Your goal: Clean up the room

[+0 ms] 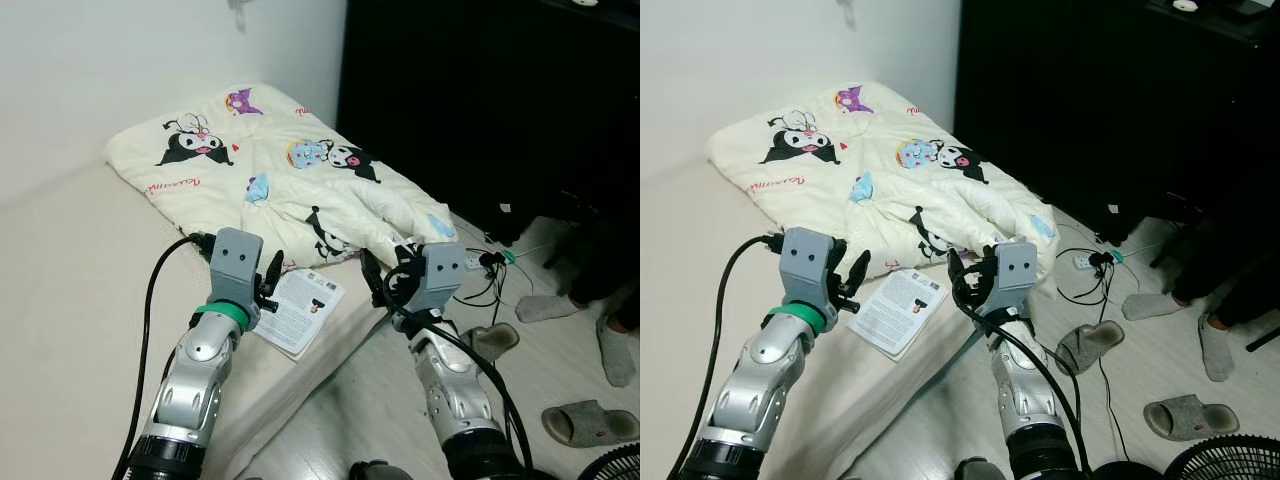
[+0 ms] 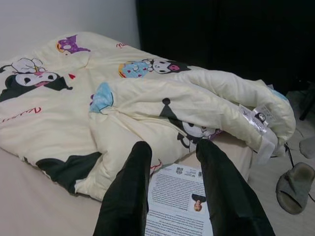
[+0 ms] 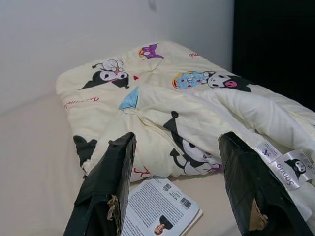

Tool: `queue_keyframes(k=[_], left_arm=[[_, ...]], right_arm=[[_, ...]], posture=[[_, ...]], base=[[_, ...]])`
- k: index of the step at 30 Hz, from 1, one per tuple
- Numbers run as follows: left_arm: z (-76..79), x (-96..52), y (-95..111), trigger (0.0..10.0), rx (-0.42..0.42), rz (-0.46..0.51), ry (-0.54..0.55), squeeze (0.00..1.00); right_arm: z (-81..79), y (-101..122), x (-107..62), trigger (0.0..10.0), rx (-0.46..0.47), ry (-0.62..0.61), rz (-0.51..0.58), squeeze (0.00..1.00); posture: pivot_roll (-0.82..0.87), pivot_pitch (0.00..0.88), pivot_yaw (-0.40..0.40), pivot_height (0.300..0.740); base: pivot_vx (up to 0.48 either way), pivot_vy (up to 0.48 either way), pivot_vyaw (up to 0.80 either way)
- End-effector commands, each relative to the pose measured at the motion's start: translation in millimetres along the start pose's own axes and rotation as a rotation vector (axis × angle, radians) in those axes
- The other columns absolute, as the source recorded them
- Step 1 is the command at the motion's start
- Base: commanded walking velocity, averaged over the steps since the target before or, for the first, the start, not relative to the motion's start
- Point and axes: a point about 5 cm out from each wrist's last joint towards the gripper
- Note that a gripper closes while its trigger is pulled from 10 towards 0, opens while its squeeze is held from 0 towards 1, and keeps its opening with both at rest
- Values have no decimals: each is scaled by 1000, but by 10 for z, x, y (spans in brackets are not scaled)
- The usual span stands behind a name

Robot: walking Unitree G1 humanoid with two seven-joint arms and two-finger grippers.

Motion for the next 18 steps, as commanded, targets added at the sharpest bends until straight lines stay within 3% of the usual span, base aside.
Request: queue_keyframes(k=[1,18], left_arm=[[9,-29,-37,10000,8,-7,-3,0],[-1,-29,-35,10000,19,-3,3,0]], right_arm=[[-17,-76,-35,10000,5,3,-28,0],[-17,-73,-10,10000,10,9,-29,0]], posture=[[-15,21,36,740],[-11,13,38,740]], base=[[-281,0,0],[-330,0,0]])
Point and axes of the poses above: a point about 5 cm out from each wrist's last joint towards the gripper, its own x axis pointing out of the wrist towards the gripper, its own y axis along the axis of the wrist's last joint, z = x × y, and after that the axes turned 1 degree about -x, right-handed
